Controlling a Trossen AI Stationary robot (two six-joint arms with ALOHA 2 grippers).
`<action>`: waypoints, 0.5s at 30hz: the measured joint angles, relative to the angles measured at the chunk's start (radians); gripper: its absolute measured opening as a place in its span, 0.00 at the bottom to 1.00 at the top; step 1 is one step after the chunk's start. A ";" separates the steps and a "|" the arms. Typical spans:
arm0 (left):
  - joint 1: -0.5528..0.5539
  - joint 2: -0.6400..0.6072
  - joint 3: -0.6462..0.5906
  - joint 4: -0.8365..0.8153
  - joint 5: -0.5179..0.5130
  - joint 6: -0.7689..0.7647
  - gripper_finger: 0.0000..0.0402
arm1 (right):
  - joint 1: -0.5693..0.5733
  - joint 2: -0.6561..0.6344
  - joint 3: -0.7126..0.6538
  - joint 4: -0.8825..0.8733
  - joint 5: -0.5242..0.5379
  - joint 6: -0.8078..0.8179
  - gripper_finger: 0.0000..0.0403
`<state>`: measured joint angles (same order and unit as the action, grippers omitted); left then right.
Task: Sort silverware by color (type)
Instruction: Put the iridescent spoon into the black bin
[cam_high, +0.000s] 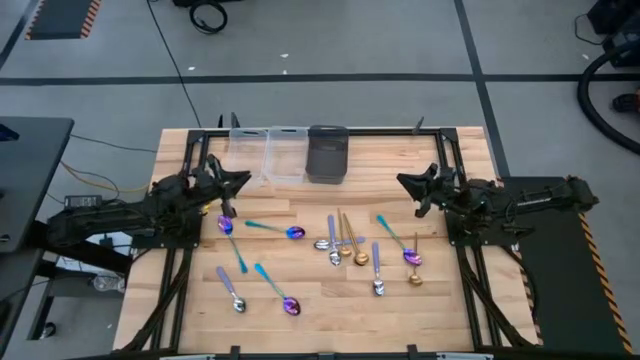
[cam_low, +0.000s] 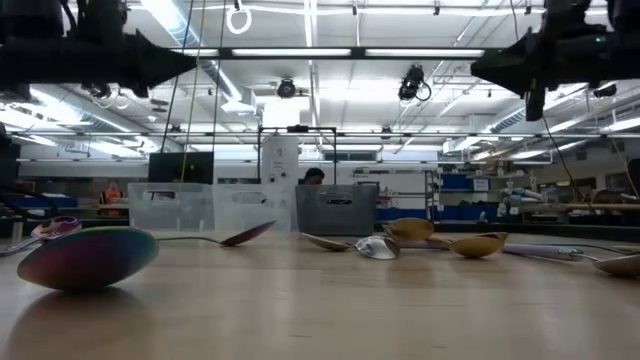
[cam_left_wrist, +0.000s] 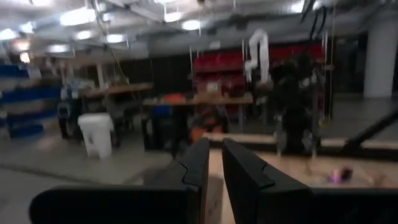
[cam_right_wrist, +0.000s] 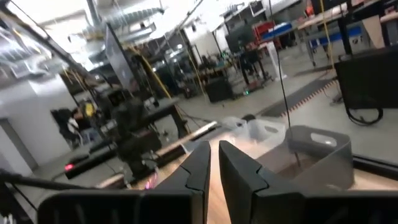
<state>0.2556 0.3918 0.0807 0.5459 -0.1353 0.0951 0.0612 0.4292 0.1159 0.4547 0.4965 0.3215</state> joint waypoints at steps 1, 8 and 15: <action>0.002 0.005 0.000 0.021 0.000 0.012 0.14 | 0.000 0.046 0.016 0.006 0.000 0.001 0.11; 0.004 0.007 0.002 0.041 0.114 0.025 0.14 | 0.037 0.387 0.198 -0.014 -0.049 0.042 0.11; -0.044 0.007 0.002 -0.056 0.241 -0.031 0.14 | 0.126 0.704 0.496 -0.336 -0.017 0.102 0.11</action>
<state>0.2112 0.3992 0.0826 0.4901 0.1059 0.0644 0.1868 1.1329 0.6122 0.1189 0.4798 0.4240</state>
